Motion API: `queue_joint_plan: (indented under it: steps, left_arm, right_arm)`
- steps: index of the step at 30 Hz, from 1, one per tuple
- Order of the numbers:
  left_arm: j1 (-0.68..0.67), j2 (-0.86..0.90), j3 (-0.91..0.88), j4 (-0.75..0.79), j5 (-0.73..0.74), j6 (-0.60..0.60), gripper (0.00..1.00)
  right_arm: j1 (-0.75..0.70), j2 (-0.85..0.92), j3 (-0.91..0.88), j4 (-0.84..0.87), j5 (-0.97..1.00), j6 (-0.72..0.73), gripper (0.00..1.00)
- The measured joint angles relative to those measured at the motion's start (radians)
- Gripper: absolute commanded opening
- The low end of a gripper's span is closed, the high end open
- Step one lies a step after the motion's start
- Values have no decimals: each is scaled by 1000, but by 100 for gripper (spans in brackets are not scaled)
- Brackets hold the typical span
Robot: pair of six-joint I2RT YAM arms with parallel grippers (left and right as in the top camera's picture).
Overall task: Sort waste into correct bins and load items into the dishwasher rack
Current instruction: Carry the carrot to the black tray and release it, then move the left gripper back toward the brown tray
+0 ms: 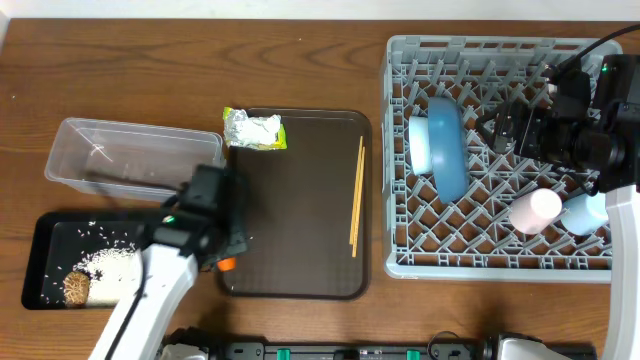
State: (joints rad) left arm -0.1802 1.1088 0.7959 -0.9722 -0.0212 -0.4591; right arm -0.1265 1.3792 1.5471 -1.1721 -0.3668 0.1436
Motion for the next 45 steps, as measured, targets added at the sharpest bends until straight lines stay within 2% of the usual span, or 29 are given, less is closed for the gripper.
queue_joint_plan:
  steps: [7, 15, 19, 23, 25, 27, 30, 32, 33, 34, 42, 45]
  left_arm:
    - [278, -95, 0, -41, -91, -87, 6]
    - [664, -64, 0, 47, -121, -167, 6]
    - [771, -10, -4, 88, -126, -205, 6]
    - [812, 60, -13, 129, -126, -224, 7]
    - [821, 94, -18, 156, -125, -226, 16]
    - [825, 118, -19, 180, -125, -226, 17]
    - [826, 134, -19, 192, -125, -221, 41]
    - [826, 135, -19, 192, -125, -216, 53]
    - [827, 133, -19, 193, -122, -214, 67]
    - [827, 132, -19, 193, -118, -209, 70]
    - [827, 55, -5, 175, -29, -166, 71]
    - [825, 6, 21, 160, 61, -102, 70]
  right_arm:
    - [0, 0, 0, -2, 0, 0, 98]
    - [0, 0, 0, -2, 0, 0, 98]
    - [0, 0, 0, -2, 0, 0, 99]
    - [0, 0, 0, -2, 0, 0, 98]
    - [0, 0, 0, -2, 0, 0, 99]
    - [0, 0, 0, -2, 0, 0, 99]
    - [0, 0, 0, -2, 0, 0, 99]
    - [0, 0, 0, -2, 0, 0, 99]
    - [0, 0, 0, -2, 0, 0, 99]
    - [0, 0, 0, -2, 0, 0, 99]
    - [0, 0, 0, -2, 0, 0, 99]
    - [0, 0, 0, -2, 0, 0, 99]
